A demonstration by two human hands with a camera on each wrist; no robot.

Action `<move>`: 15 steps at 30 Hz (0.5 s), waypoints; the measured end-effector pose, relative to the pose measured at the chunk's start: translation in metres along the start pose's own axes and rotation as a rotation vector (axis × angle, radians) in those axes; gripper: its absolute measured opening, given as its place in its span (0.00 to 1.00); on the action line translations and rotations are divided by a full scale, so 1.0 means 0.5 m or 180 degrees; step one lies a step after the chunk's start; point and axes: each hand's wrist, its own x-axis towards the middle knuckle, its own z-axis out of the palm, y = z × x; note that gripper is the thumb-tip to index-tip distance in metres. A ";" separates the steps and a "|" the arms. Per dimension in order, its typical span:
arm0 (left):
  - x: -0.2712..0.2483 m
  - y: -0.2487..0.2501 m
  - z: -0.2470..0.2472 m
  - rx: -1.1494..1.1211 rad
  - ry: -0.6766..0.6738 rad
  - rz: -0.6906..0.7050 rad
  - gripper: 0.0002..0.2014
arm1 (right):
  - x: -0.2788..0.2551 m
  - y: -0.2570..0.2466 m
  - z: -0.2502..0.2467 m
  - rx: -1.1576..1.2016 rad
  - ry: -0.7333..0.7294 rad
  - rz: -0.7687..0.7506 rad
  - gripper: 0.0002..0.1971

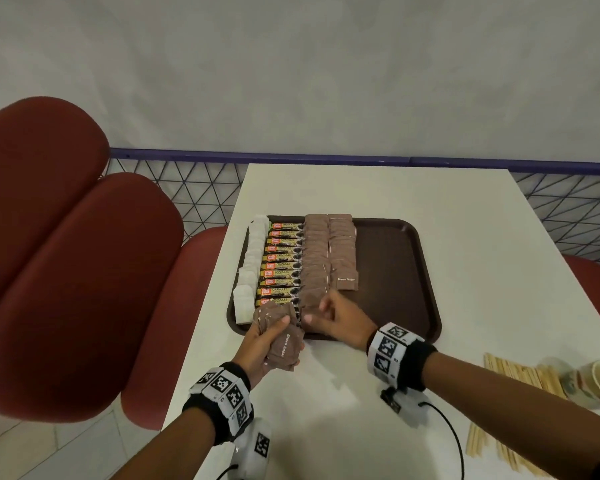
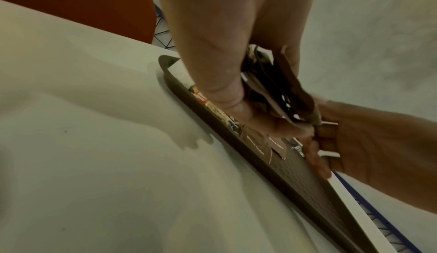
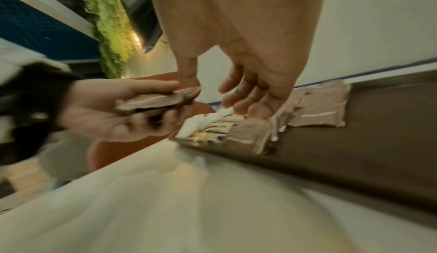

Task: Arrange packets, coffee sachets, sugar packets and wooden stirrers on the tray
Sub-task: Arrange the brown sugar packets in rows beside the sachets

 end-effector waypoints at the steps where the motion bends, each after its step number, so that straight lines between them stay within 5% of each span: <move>1: 0.003 -0.001 0.000 -0.0009 0.0032 0.0019 0.18 | -0.017 -0.007 0.011 -0.0003 -0.0201 0.0066 0.21; 9: 0.003 0.002 0.020 0.0153 -0.0129 0.0095 0.18 | -0.054 -0.031 0.043 -0.0225 -0.0525 0.0202 0.32; 13: 0.002 0.003 0.023 0.0160 -0.0150 0.0059 0.16 | -0.037 -0.020 0.034 0.0073 -0.0272 0.0253 0.16; 15: 0.004 0.002 0.019 0.0161 -0.0127 0.0011 0.17 | -0.027 -0.006 0.026 0.0354 -0.0166 0.0308 0.18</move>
